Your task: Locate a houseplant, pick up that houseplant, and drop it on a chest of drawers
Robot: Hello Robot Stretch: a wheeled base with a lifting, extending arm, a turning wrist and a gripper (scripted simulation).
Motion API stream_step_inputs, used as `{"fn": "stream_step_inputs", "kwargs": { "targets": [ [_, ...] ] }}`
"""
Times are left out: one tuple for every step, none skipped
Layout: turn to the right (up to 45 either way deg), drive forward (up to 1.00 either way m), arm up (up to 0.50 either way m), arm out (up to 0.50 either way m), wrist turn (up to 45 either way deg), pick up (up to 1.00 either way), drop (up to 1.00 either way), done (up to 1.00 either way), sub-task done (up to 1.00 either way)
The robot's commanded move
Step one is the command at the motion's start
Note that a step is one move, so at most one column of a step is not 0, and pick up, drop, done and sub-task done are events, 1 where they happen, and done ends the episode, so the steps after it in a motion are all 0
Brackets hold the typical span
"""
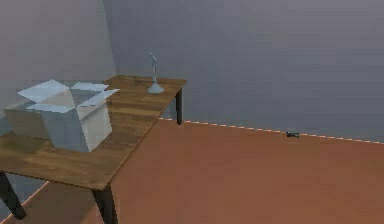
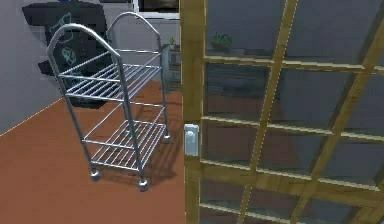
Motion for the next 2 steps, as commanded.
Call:
{"fn": "stream_step_inputs", "kwargs": {
  "targets": [
    [-6.0, 0.00, 0.00, 0.00, 0.0, 0.00, 0.00, 0.00, 0.00],
    [0.0, 0.55, 0.00, 0.00, 0.0, 0.00, 0.00, 0.00, 0.00]
  ]
}}
